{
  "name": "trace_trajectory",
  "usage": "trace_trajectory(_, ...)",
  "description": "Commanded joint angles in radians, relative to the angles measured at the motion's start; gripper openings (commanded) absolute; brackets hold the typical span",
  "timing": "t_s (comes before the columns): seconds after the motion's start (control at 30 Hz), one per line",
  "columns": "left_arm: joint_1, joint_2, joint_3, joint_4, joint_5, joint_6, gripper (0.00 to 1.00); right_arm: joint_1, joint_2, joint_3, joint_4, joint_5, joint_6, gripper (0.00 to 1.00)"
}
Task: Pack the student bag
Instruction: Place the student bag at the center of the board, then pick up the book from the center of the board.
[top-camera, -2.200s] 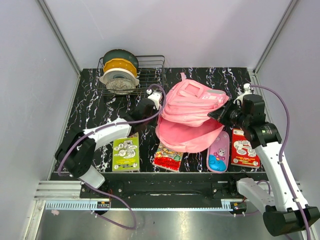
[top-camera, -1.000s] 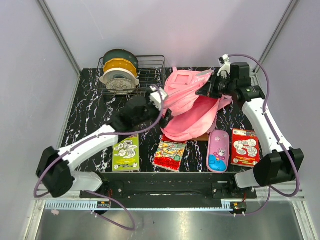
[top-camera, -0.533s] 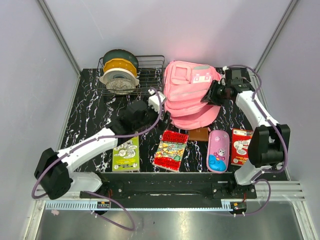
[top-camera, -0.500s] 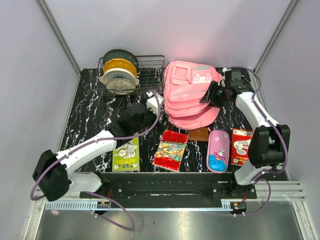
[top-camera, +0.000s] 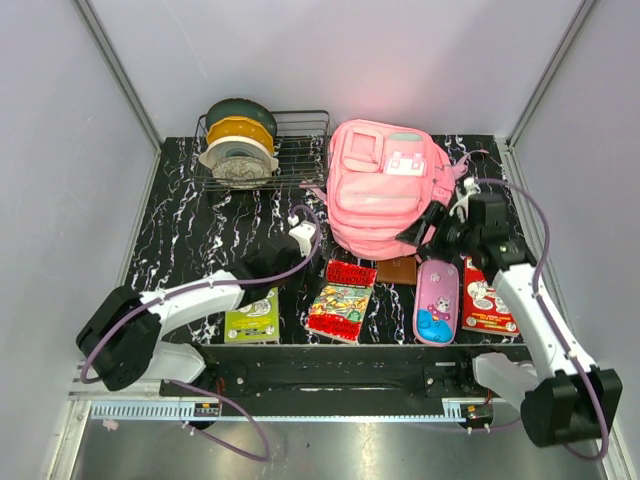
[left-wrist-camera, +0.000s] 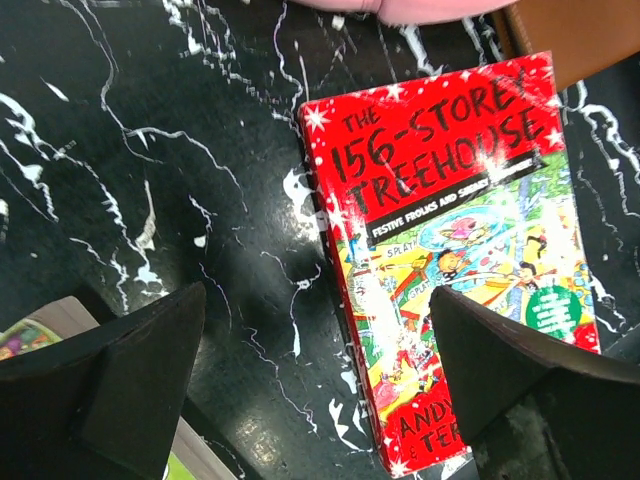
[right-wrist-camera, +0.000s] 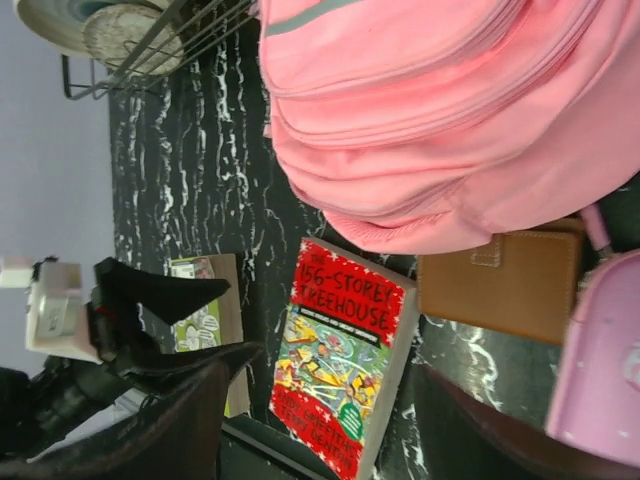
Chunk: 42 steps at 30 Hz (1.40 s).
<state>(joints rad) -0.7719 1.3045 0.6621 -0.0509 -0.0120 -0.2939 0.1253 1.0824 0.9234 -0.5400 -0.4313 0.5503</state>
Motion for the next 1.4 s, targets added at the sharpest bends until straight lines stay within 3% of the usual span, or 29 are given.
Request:
trace_trajectory(0.0,0.002,0.073,0.001,0.046,0.035,-0.05,0.99,0.083,-0.075,-0.174,0.055,-0.092,0.144,0.78)
trace_trajectory(0.13,0.0,0.114,-0.028,0.12,0.096,-0.094,0.99,0.195,-0.099,-0.346,0.216,-0.081,0.266,0.79)
trace_trajectory(0.23,0.0,0.124,-0.061,0.166,0.129,-0.119,0.99,0.31,-0.047,-0.356,0.201,0.043,0.301,0.79)
trace_trajectory(0.57,-0.001,0.177,-0.13,0.309,0.233,-0.177,0.99,0.39,0.075,-0.5,0.458,0.08,0.465,0.78)
trace_trajectory(0.73,-0.007,0.196,-0.148,0.333,0.241,-0.191,0.99,0.455,0.183,-0.469,0.508,0.16,0.505,0.77)
trace_trajectory(0.93,-0.01,0.158,-0.211,0.37,0.234,-0.215,0.99,0.468,0.27,-0.55,0.669,0.203,0.603,0.68)
trace_trajectory(1.23,-0.035,0.199,-0.211,0.436,0.313,-0.22,0.74,0.481,0.418,-0.549,0.837,0.16,0.623,0.59)
trace_trajectory(1.27,-0.038,0.202,-0.207,0.436,0.313,-0.22,0.66,0.482,0.421,-0.549,0.848,0.158,0.626,0.48)
trace_trajectory(1.33,-0.047,0.205,-0.203,0.444,0.313,-0.225,0.57,0.482,0.421,-0.541,0.856,0.158,0.623,0.39)
trace_trajectory(1.37,-0.047,0.203,-0.202,0.442,0.31,-0.226,0.54,0.484,0.416,-0.538,0.851,0.16,0.623,0.29)
